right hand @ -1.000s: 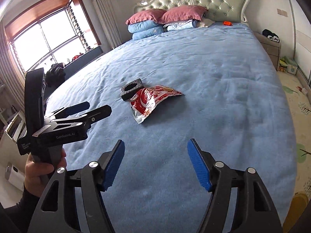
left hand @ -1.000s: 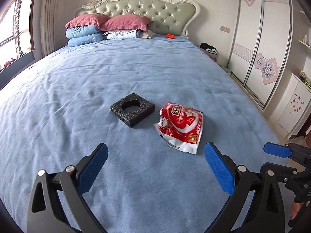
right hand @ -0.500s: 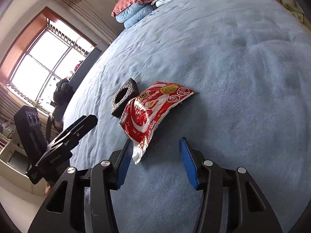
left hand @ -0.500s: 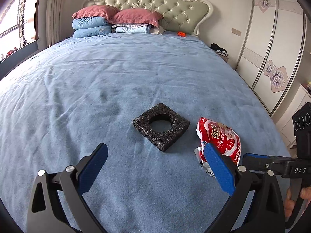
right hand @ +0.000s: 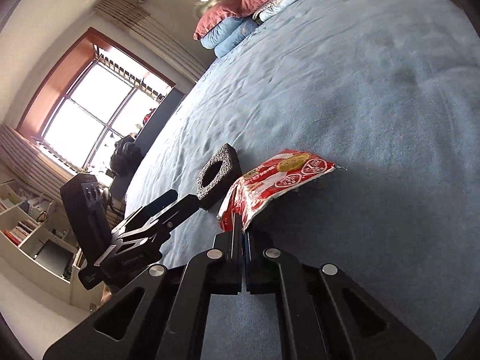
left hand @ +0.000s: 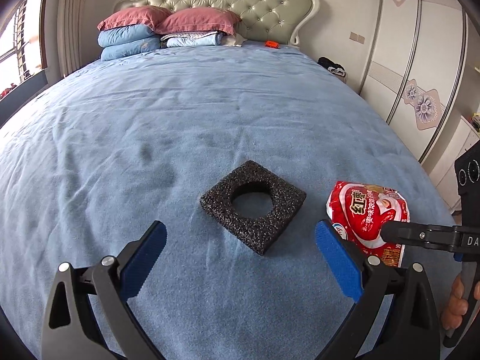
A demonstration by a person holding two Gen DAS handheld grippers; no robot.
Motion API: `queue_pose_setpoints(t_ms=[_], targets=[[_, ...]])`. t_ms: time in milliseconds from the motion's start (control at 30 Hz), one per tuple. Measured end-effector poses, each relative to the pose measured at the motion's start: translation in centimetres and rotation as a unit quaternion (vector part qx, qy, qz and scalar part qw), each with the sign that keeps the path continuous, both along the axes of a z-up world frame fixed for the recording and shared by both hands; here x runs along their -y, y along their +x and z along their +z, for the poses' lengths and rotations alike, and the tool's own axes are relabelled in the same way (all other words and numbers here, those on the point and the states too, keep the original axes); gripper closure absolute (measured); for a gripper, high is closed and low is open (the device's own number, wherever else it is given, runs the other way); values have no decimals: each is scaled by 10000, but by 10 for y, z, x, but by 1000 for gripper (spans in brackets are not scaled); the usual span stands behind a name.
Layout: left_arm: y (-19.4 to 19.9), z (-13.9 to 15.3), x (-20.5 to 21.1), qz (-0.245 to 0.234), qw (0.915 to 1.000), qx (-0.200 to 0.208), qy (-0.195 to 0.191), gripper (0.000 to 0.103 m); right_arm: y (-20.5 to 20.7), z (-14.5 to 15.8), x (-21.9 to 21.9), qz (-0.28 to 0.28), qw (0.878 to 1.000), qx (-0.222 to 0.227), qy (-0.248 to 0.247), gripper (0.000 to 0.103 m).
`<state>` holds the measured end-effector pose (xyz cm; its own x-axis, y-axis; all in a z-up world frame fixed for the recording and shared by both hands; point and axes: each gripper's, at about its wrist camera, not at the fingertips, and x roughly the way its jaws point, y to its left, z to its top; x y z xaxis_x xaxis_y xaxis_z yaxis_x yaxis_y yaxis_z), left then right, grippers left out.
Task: Collect trash
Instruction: 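Grasp the black foam square with the left tool while the right tool grasps the red snack bag, then carry the black foam and red bag over the yellow bin and open both tools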
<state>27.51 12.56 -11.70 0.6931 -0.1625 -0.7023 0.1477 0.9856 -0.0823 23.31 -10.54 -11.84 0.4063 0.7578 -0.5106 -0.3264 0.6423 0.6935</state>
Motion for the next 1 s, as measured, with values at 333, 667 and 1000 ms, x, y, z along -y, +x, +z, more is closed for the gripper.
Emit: queue_pose_setpoints(t_ms=[333, 667, 1000], targets=[[31, -10, 19, -626, 9972, -208, 354, 4, 1, -1, 2, 22, 9999, 65, -99, 101], [43, -22, 16, -508, 9971, -499, 285, 22, -1, -1, 2, 29, 9999, 134, -77, 101], [-17, 7, 31, -627, 9976, -277, -118, 24, -28, 29, 15, -72, 9982, 581, -153, 101]])
